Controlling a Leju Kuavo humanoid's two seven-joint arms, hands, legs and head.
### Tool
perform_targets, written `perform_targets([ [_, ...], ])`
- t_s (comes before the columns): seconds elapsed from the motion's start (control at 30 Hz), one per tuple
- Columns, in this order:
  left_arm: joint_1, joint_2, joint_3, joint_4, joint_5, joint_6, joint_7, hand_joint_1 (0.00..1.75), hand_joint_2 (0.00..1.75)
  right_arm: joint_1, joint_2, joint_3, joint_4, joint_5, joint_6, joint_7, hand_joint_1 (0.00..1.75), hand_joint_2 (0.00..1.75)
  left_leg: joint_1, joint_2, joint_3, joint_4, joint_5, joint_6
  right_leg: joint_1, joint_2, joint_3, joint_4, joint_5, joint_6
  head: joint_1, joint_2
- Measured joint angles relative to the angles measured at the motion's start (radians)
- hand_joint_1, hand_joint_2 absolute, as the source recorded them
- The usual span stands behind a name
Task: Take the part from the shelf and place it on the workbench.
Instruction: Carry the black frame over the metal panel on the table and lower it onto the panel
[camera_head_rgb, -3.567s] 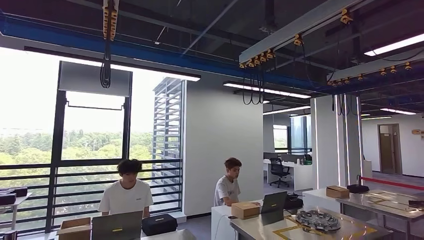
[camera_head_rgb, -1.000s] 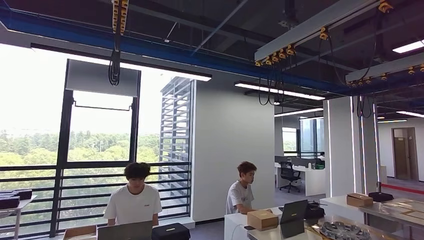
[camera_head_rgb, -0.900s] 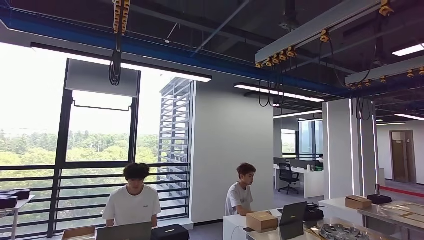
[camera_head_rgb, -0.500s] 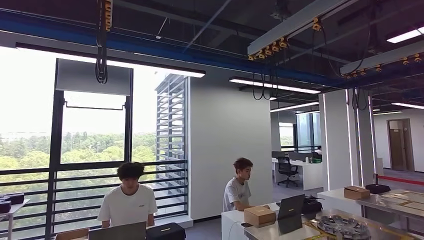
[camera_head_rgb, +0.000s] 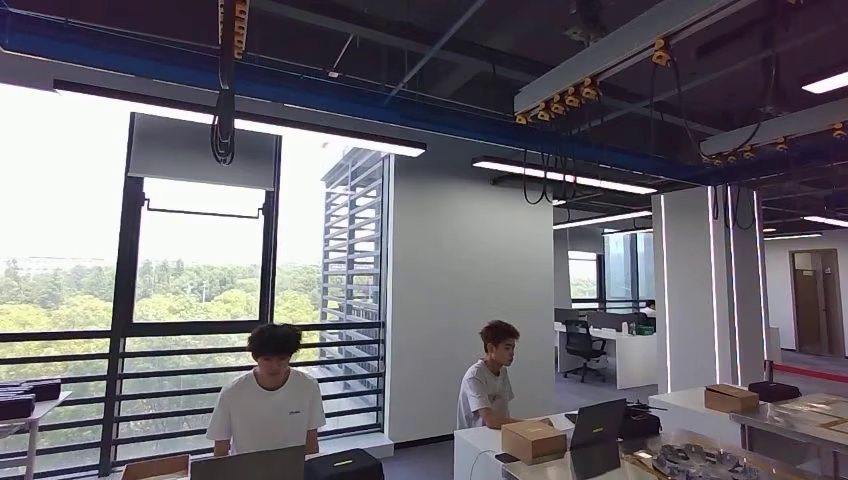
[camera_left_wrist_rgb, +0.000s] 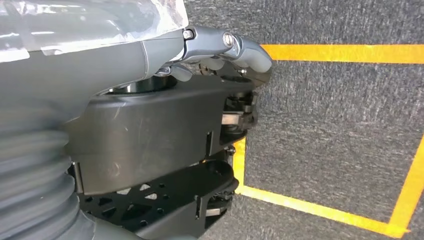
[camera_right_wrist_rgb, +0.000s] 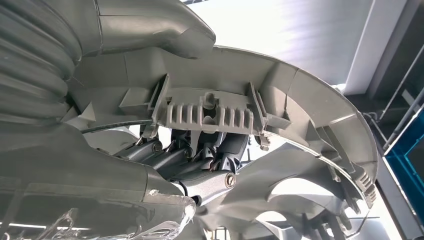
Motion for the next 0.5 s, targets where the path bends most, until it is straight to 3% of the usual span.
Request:
perform_targets([
  [0.03,0.0,-0.001,0.0,0.0,0.0,0.0,0.001,0.0,1.75,0.0,0.0,0.0,0.0,0.0,-0.001,0.0,1.75,1.75,0.003,0.0,0.007,-0.005,0.0,0.002,-0.001,0.0,-0.024,0.046,-0.021,0.004,-0.002,0.0],
  [0.1,0.0,-0.001,-0.001,0.001,0.0,0.0,0.004,0.0,1.75,0.001,0.0,0.0,0.0,-0.002,-0.002,-0.001,1.75,1.75,0.004,0.001,0.012,-0.006,-0.005,0.006,-0.003,0.001,-0.102,0.178,-0.068,0.01,-0.005,0.0],
  [0.13,0.0,-0.001,-0.001,0.001,0.0,0.0,0.005,0.0,1.75,0.002,0.0,0.0,0.0,-0.004,-0.003,-0.001,1.75,1.75,0.004,0.001,0.016,-0.006,-0.01,0.006,-0.004,0.0,-0.135,0.226,-0.075,0.013,-0.006,0.0],
  [0.17,0.0,-0.001,0.0,0.001,0.0,0.0,0.005,0.0,1.75,0.003,0.0,0.0,0.001,-0.006,-0.004,-0.001,1.75,1.75,0.004,0.001,0.021,-0.006,-0.014,0.005,-0.005,0.0,-0.152,0.241,-0.061,0.015,-0.008,0.0],
  [0.2,0.0,-0.001,0.0,0.001,0.0,0.0,0.006,0.0,1.75,0.004,0.0,0.0,0.001,-0.007,-0.005,-0.001,1.75,1.75,0.005,0.0,0.029,-0.006,-0.02,0.002,-0.006,0.0,-0.149,0.214,-0.027,0.017,-0.009,0.0],
  [0.27,0.0,-0.002,0.0,0.001,0.0,0.0,0.006,0.0,1.75,0.004,0.0,0.0,0.002,-0.008,-0.004,-0.001,1.75,1.75,0.006,-0.001,0.046,-0.004,-0.036,-0.006,-0.008,-0.001,-0.103,0.091,0.056,0.017,-0.009,0.0],
  [0.3,-0.001,-0.002,0.0,0.001,0.001,0.0,0.006,0.0,1.75,0.003,0.0,0.0,0.002,-0.008,-0.004,-0.001,1.75,1.75,0.004,-0.001,0.051,-0.001,-0.044,-0.012,-0.008,0.0,-0.078,0.032,0.077,0.014,-0.009,0.0],
  [0.37,-0.002,-0.001,-0.001,0.002,0.001,0.0,0.006,0.0,1.75,0.003,0.0,0.001,0.002,-0.008,-0.004,-0.001,1.75,1.75,0.0,0.0,0.052,0.0,-0.056,-0.022,-0.005,0.002,-0.054,-0.015,0.074,0.0,-0.007,0.0],
  [0.47,-0.003,0.0,-0.002,0.002,0.002,0.0,0.005,0.0,1.75,0.004,0.0,0.0,0.001,-0.009,-0.004,-0.002,1.75,1.75,0.001,0.001,0.056,0.006,-0.071,-0.036,-0.007,0.003,-0.047,-0.021,0.064,-0.022,-0.005,0.0],
  [0.5,-0.004,0.0,-0.002,0.002,0.002,0.0,0.004,0.0,1.75,0.004,0.0,0.0,0.001,-0.009,-0.004,-0.002,1.75,1.75,0.002,0.001,0.047,0.032,-0.086,-0.041,-0.009,0.003,-0.043,-0.022,0.061,-0.028,-0.004,0.0],
])
